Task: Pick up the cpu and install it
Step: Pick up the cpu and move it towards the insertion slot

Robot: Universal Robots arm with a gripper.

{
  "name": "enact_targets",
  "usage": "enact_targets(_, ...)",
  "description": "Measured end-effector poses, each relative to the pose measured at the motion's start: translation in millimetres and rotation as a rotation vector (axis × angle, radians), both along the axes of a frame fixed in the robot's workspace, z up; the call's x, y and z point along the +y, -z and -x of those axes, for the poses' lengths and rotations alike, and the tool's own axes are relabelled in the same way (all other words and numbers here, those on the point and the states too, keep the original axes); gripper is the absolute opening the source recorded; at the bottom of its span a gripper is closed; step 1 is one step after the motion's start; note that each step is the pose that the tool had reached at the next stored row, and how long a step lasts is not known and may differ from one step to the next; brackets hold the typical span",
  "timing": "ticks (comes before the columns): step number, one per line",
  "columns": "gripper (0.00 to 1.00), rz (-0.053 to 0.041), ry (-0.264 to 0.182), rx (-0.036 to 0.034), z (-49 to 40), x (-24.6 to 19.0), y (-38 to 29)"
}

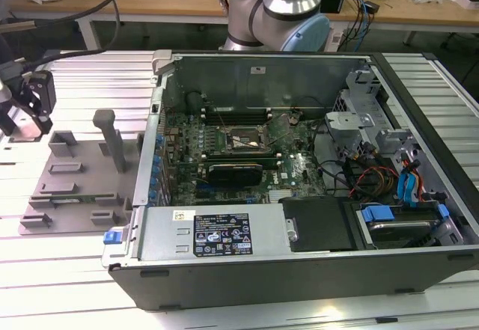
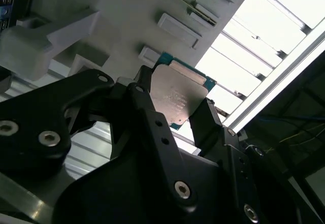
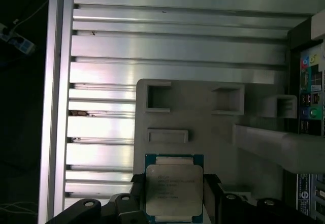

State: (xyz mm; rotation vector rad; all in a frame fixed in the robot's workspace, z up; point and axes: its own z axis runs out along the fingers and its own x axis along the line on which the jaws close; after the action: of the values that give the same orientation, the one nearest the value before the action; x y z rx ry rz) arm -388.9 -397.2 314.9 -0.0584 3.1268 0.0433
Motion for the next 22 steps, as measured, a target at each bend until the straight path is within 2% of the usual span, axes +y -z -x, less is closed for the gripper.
enact_targets(11, 0.55, 0.0001, 0.0, 0.0001, 0.0, 0.2, -17.2)
enact_targets(13, 0.55, 0.0, 0.0, 0.0, 0.0, 0.4, -22.5)
enact_targets(18, 0.55, 0.0, 0.0, 0.0, 0.0, 0.6, -27.9)
enact_targets(22, 0.55, 0.0, 0.0, 0.0, 0.0, 0.9, -35.5)
